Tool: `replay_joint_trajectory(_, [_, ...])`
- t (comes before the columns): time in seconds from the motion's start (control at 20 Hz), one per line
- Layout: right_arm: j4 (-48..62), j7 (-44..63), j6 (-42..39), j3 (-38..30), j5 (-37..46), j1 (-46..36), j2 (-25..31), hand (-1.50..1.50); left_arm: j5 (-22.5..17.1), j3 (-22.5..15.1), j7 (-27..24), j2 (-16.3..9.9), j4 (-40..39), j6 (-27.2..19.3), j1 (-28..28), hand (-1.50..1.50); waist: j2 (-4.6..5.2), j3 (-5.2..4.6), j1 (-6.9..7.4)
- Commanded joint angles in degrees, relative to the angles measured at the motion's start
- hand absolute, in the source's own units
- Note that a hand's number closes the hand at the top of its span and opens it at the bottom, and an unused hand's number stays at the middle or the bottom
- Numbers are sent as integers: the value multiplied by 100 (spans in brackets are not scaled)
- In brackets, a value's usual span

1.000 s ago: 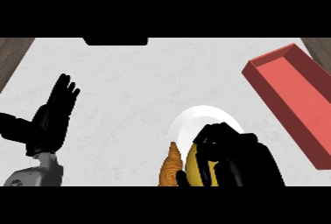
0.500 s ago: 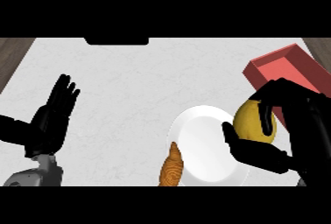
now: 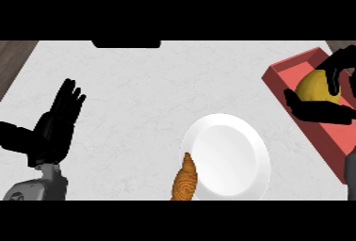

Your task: Pick the lemon from the plate and place it in the cardboard box

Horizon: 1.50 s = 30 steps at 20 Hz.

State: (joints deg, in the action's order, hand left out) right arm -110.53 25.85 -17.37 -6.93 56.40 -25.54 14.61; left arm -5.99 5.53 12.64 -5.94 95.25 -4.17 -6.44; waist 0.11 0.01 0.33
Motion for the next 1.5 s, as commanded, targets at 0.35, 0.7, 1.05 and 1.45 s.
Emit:
replay_joint_trajectory(0.35, [3028,-1648,990,-653,176,-669,1086,150,-138,72,460,-104,144,26,-287,0,6,0,28])
replay_joint_trajectory(0.7, [4601,-1655,407,-64,995,-206,1393,-150,85,-132,142,72,70,-55,-167,0,47,3,117])
replay_joint_trajectory(1.05, [5482,-2987,1936,-908,139,-831,1258,-150,84,3,116,34,-231,-106,-396,0,27,9,30])
replay_joint_trajectory(1.45, [5321,-4007,2529,-1988,-1492,-1024,848,-150,118,-141,94,91,147,-41,123,0,-13,8,6])
